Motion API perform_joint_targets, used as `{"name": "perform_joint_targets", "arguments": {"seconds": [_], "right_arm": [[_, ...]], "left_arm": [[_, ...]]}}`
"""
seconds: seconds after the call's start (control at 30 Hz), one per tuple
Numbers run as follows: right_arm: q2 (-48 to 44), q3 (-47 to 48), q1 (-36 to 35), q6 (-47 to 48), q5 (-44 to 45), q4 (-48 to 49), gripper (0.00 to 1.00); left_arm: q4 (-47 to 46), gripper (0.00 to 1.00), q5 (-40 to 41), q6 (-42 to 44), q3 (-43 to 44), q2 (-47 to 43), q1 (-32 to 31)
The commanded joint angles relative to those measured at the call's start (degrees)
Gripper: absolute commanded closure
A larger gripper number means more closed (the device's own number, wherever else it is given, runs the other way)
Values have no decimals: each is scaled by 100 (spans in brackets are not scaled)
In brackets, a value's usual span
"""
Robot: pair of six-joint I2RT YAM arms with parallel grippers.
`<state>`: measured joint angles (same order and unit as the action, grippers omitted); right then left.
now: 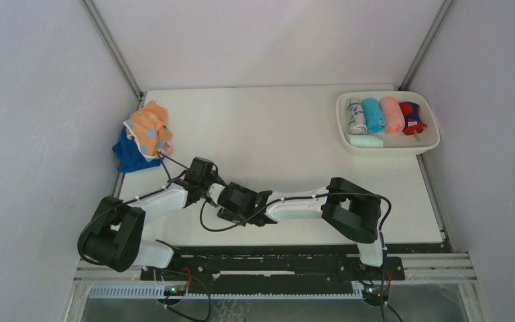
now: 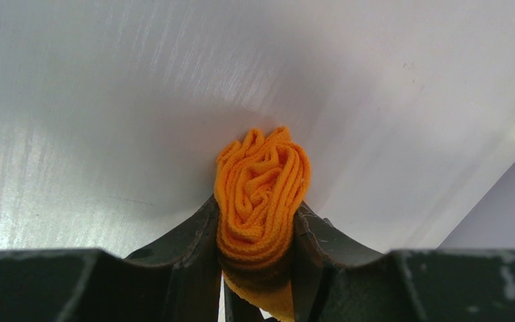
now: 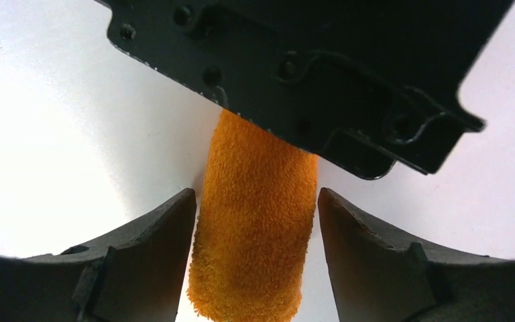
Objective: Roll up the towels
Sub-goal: Roll the towel at the center of the board, then pick up the towel at the center of the board.
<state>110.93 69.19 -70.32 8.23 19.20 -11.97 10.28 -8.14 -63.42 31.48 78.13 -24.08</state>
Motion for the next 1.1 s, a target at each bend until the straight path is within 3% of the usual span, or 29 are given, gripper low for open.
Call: {"name": "perform_joint_targets", "arguments": {"seconds": [0.0, 0.23, 0.27, 0.63, 0.83, 1.07], "right_arm": [[304, 304, 47, -2, -242, 136, 34], [470, 304, 241, -185, -468, 47, 40], [452, 266, 335, -278, -582, -2, 49], [-133, -421, 492, -351, -879, 28, 82], [-816, -693, 638, -425, -724, -153, 85], [-1843, -758, 1185, -519, -260, -829, 86]], "left_arm": [[200, 65, 97, 90, -130, 167, -75], [142, 66, 92, 49, -147, 202, -89], [132, 65, 77, 40, -125, 183, -88], [235, 58, 49, 81, 228, -6, -44], [714, 49, 75, 575, 885, -279, 312], [2194, 33, 786, 1878, 2262, -962, 1099]]}}
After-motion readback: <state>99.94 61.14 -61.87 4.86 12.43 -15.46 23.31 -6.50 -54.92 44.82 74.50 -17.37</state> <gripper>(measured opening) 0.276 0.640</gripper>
